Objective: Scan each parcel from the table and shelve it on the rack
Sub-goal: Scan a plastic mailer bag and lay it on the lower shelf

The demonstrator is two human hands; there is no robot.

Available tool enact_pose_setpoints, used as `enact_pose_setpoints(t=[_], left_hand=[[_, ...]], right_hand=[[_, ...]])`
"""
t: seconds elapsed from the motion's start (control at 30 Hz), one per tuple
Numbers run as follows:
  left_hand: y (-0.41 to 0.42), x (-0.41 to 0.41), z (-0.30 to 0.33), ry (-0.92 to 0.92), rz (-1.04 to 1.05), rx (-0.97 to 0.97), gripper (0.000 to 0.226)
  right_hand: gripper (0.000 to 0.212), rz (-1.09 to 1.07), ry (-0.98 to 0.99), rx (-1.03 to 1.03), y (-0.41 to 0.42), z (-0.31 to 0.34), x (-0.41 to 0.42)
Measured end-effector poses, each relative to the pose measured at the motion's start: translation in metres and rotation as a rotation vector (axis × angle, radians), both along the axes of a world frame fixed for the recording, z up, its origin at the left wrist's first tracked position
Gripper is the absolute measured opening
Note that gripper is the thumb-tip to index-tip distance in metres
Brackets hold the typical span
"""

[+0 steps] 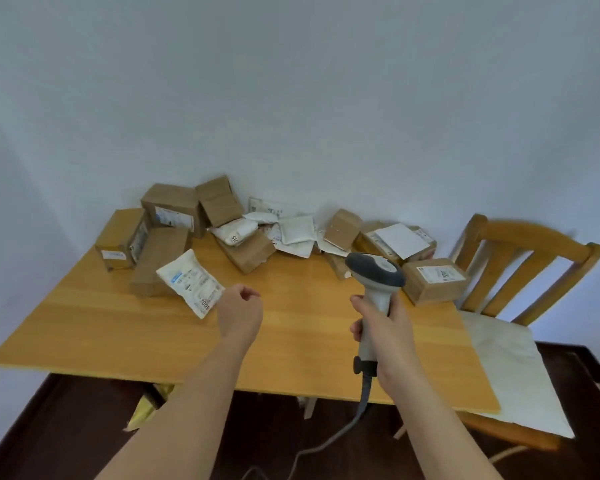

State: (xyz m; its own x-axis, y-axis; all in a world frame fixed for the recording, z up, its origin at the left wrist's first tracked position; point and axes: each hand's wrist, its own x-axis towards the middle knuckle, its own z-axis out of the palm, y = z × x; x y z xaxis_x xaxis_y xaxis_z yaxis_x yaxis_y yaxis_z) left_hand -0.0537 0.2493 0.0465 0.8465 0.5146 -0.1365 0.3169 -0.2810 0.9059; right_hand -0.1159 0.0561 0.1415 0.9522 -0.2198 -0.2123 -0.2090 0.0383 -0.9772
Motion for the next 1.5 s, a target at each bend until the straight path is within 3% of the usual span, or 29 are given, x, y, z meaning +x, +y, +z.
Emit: enact_pose_setpoints(t=[0.23, 0.4, 0.53, 0.67, 0.77, 1.03, 1.17, 1.33, 1.5], left_hand=[[0.001, 0.107, -0.055, 0.091, 0.015, 0.133, 0.018], [-0.004, 0.181, -0.091, 0.26, 0.193, 0.086, 0.05], [0.001, 0.229, -0.128, 0.35, 0.142, 0.365, 0.08], [0.008, 0.261, -0.16, 0.447, 0.049, 0.709, 0.081], [0.009, 0.271, -0.174, 0.372, 0.032, 0.837, 0.082], [-0.02, 0.207, -0.175, 0.12, -0.019, 0.689, 0.083], [-0.04, 0.159, -0.166, 0.078, -0.052, 0.598, 0.088], [-0.054, 0.096, -0.167, 0.145, -0.202, 0.755, 0.09], [-0.049, 0.048, -0.183, 0.173, -0.365, 0.944, 0.093]], right_hand=[[0.01, 0.148, 0.088, -0.023, -0.001, -0.047, 0.141], [0.011, 0.278, 0.176, -0.061, -0.015, -0.078, 0.223], [0.01, 0.352, 0.268, -0.101, -0.027, -0.104, 0.272], [0.01, 0.392, 0.315, -0.119, -0.034, -0.13, 0.303], [0.009, 0.401, 0.334, -0.137, -0.038, -0.147, 0.315], [0.012, 0.395, 0.353, -0.123, -0.031, -0.146, 0.306], [0.008, 0.415, 0.33, -0.098, -0.023, -0.136, 0.286], [0.003, 0.475, 0.353, -0.135, -0.016, -0.132, 0.252], [0.015, 0.524, 0.398, -0.168, -0.017, -0.136, 0.22]])
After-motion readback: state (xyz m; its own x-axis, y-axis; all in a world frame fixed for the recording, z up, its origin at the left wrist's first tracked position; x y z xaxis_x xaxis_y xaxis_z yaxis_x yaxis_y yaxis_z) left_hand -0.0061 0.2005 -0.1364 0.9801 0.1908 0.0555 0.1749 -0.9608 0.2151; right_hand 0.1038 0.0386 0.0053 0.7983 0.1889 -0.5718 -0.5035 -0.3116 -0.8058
